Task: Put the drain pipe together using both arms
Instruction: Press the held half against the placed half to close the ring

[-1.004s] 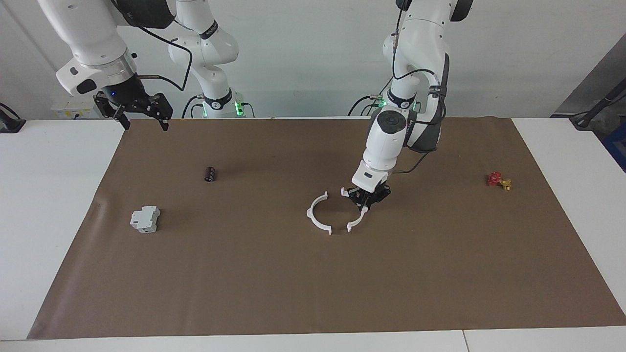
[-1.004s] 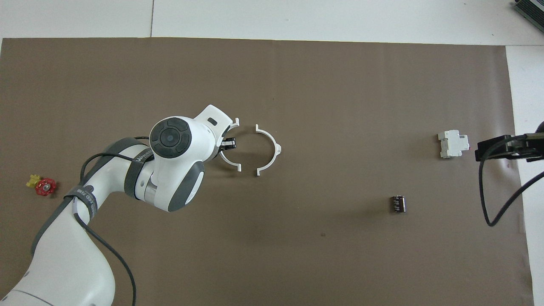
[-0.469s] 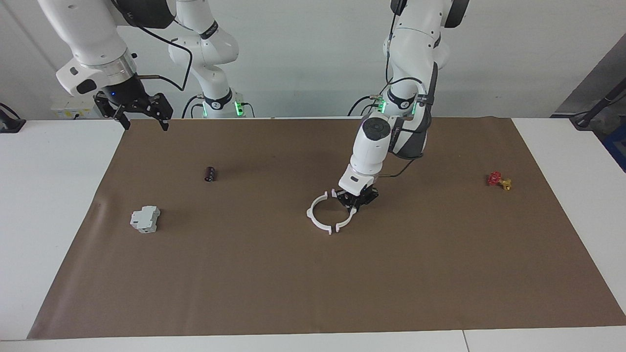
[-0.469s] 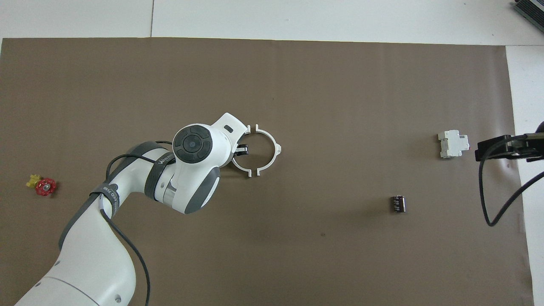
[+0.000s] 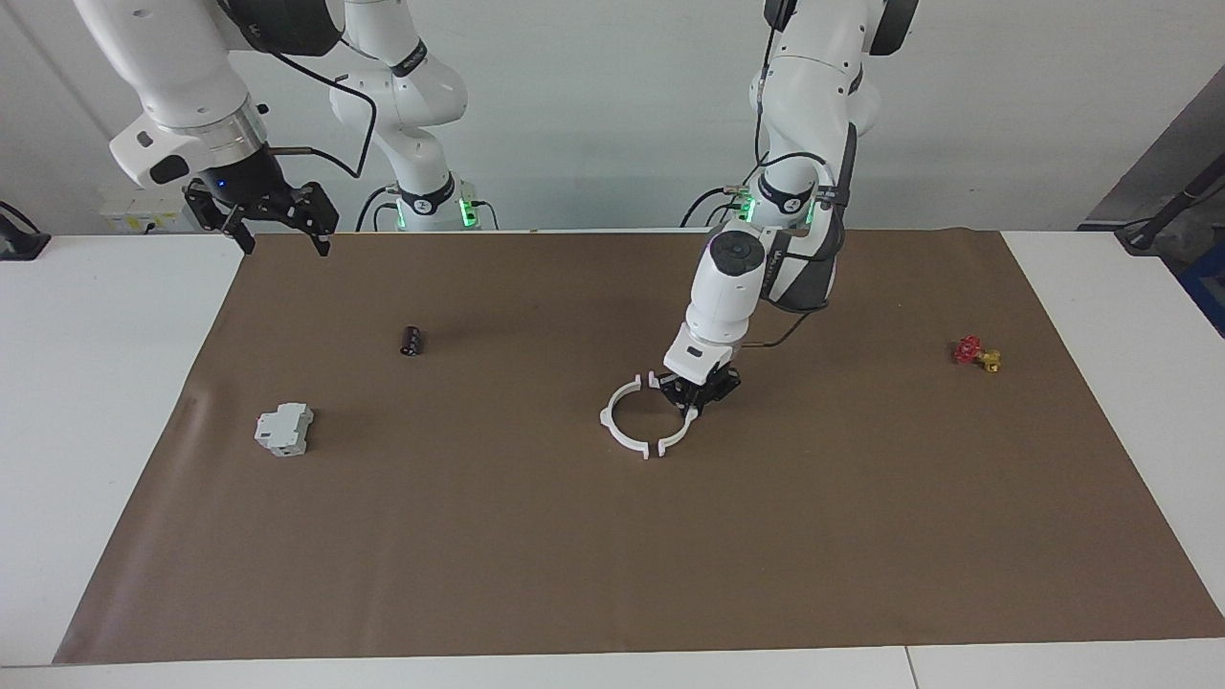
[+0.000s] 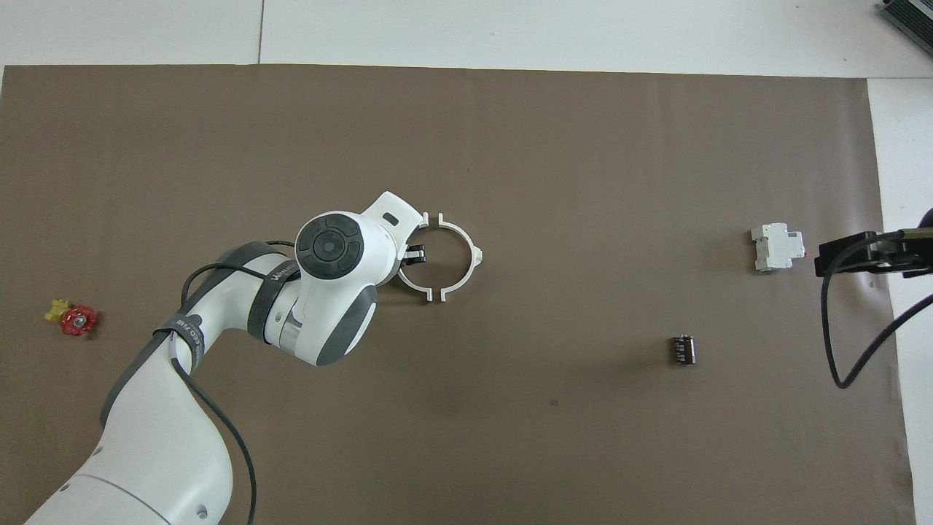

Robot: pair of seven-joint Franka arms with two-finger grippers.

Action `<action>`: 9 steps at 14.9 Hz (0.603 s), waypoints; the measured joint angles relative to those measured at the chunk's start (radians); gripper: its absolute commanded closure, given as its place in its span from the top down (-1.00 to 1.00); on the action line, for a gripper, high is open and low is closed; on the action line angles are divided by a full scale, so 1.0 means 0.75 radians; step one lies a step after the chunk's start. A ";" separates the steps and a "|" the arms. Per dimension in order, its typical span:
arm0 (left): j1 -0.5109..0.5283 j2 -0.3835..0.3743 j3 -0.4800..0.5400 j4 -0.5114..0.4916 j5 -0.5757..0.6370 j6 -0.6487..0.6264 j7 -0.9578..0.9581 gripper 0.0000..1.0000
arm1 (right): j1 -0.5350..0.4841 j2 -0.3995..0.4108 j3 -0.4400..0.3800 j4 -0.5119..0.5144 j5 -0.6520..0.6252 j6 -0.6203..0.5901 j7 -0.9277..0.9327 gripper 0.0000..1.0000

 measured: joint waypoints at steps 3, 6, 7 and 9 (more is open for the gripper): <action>0.000 0.000 0.000 0.002 0.000 0.001 -0.014 -1.00 | 0.000 0.000 0.000 0.000 0.000 0.000 0.000 1.00; 0.000 0.000 0.000 0.002 0.000 0.003 -0.023 -1.00 | 0.000 0.000 0.000 0.000 0.000 0.000 0.000 1.00; 0.000 0.000 0.000 0.002 0.000 0.005 -0.030 -1.00 | 0.000 0.000 0.000 0.000 0.000 0.000 0.000 1.00; -0.005 0.002 0.000 0.002 0.000 0.007 -0.044 -1.00 | 0.000 0.000 0.000 0.000 0.000 0.000 0.000 1.00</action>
